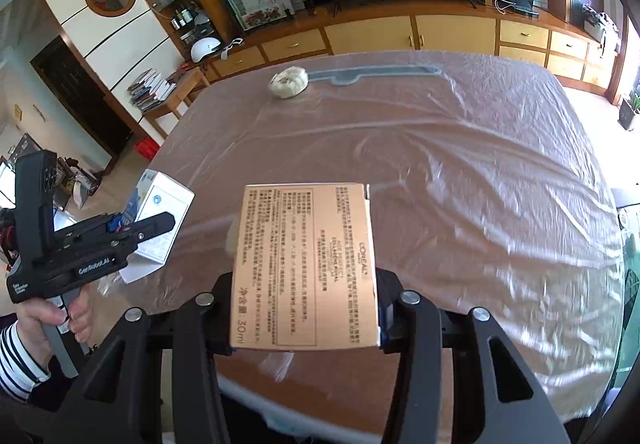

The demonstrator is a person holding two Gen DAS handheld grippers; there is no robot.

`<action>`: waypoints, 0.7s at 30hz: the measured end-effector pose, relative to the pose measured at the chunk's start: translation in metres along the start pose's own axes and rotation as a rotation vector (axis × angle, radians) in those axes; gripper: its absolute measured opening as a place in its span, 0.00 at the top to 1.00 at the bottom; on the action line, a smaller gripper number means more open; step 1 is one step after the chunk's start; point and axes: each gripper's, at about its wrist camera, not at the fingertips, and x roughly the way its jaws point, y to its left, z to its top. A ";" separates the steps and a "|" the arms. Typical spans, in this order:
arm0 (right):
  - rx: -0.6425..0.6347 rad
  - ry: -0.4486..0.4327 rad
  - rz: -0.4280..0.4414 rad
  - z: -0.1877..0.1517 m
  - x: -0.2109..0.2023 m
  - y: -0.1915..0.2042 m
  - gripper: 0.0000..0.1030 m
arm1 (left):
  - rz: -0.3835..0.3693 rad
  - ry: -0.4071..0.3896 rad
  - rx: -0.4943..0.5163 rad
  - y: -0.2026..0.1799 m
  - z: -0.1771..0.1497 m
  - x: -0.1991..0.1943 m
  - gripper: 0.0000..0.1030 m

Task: Collect trash
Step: 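Grasp the white medicine box with the left tool while the right tool grasps the cardboard box, then carry the white medicine box and cardboard box over the black bin with both tools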

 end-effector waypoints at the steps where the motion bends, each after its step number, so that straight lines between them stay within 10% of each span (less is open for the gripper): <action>1: -0.010 0.007 -0.002 -0.007 -0.003 0.004 0.56 | -0.001 -0.001 -0.001 0.000 -0.003 -0.002 0.55; 21: -0.036 0.053 0.069 -0.092 -0.053 0.036 0.56 | -0.099 -0.002 0.135 -0.050 -0.086 -0.049 0.55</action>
